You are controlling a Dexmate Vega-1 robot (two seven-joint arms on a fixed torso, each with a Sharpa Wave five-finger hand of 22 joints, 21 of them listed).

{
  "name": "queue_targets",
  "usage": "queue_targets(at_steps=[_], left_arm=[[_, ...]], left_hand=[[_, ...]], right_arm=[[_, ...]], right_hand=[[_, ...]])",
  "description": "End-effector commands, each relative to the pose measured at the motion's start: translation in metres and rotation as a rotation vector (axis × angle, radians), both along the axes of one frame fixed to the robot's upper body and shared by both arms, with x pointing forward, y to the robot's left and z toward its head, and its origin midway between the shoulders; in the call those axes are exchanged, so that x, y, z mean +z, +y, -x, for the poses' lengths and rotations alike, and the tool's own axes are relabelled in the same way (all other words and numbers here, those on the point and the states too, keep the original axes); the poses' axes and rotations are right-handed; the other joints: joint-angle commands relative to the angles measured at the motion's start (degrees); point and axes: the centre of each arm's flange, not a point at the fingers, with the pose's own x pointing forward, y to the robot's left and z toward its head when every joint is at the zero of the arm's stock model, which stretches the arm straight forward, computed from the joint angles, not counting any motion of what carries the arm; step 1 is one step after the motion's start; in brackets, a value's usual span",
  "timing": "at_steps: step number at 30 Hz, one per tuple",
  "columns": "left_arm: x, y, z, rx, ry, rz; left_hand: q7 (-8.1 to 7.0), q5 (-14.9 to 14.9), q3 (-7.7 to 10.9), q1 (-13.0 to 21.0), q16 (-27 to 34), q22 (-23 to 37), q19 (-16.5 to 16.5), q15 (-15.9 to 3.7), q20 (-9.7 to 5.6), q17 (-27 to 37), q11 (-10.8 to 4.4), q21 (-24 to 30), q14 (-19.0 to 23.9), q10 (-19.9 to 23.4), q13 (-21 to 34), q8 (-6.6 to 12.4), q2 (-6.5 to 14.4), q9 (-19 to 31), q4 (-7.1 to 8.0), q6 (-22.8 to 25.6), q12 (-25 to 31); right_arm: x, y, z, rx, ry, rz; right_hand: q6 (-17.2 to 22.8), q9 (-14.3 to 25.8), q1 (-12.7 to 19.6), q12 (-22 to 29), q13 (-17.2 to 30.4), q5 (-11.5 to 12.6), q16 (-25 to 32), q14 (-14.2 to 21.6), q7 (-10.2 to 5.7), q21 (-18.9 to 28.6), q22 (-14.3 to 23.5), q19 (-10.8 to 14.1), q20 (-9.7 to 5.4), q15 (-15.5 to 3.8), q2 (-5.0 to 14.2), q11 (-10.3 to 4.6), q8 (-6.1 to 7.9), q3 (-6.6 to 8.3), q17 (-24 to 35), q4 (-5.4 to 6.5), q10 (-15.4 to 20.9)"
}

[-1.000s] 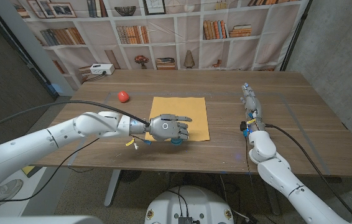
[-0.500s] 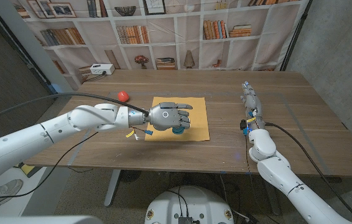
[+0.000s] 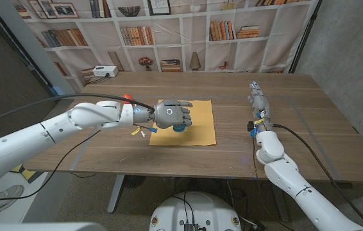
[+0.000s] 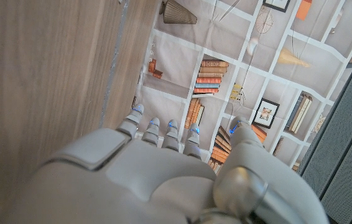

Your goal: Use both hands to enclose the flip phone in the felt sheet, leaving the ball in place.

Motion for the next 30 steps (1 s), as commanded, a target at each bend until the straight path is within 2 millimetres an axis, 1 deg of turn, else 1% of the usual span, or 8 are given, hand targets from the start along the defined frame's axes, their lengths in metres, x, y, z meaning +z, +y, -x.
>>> queue_targets(at_steps=[1,10,11,16,30], left_arm=[[0.0,0.01,-0.029,0.047,-0.099,-0.103],[0.003,0.017,-0.048,0.034,-0.137,-0.123],[0.004,0.018,-0.049,0.036,-0.143,-0.129],[0.007,0.024,-0.062,0.03,-0.154,-0.095],[0.002,0.022,-0.09,0.017,-0.145,0.009]], left_hand=[[-0.45,0.4,0.68,4.7,0.2,0.2,0.4,-10.44,0.15,0.3,0.52,0.3,0.5,17.3,2.3,4.84,5.3,0.3,0.49,24.4,8.7],[-0.45,0.4,0.68,4.7,0.2,0.2,0.4,-10.44,0.15,0.3,0.52,0.3,0.5,17.3,2.3,4.84,5.3,0.3,0.49,24.4,8.7],[-0.45,0.4,0.68,4.7,0.2,0.2,0.4,-10.44,0.15,0.3,0.52,0.3,0.5,17.3,2.3,4.84,5.3,0.3,0.49,24.4,8.7],[-0.45,0.4,0.68,4.7,0.2,0.2,0.4,-10.44,0.15,0.3,0.52,0.3,0.5,17.3,2.3,4.84,5.3,0.3,0.49,24.4,8.7],[-0.45,0.4,0.68,4.7,0.2,0.2,0.4,-10.44,0.15,0.3,0.52,0.3,0.5,17.3,2.3,4.84,5.3,0.3,0.49,24.4,8.7]], right_arm=[[-0.001,0.002,-0.008,0.003,0.0,-0.007],[0.0,0.003,-0.015,0.0,0.008,-0.008],[0.0,0.003,-0.016,-0.002,0.009,-0.009],[0.002,0.003,-0.021,0.0,0.015,-0.005],[0.005,-0.005,-0.03,-0.006,0.032,0.012]], right_hand=[[0.3,0.2,-0.2,-0.2,0.1,0.3,0.1,0.4,-0.09,-0.2,0.2,0.4,0.11,-0.13,-0.05,0.01,-0.1,-0.27,0.0,0.04,0.3],[0.3,0.2,-0.3,-0.2,0.1,0.3,0.0,0.3,-0.09,-0.2,0.2,0.4,0.13,-0.09,-0.1,0.17,-0.11,-0.36,0.0,0.02,0.4],[0.3,0.2,-0.3,-0.2,0.1,0.3,0.0,0.3,-0.09,-0.2,0.2,0.4,0.16,-0.07,-0.1,0.02,-0.12,-0.37,0.0,0.02,0.4],[0.3,0.2,-0.4,-0.2,0.1,0.3,0.0,0.3,-0.07,-0.2,0.2,0.5,0.1,-0.07,-0.12,0.11,-0.13,-0.41,0.0,-0.01,0.4],[0.2,0.2,-0.5,-0.3,0.1,0.3,-0.1,0.3,-0.01,-0.3,0.2,0.4,0.23,-0.02,-0.25,0.16,-0.16,-0.53,0.0,-0.08,0.3]])
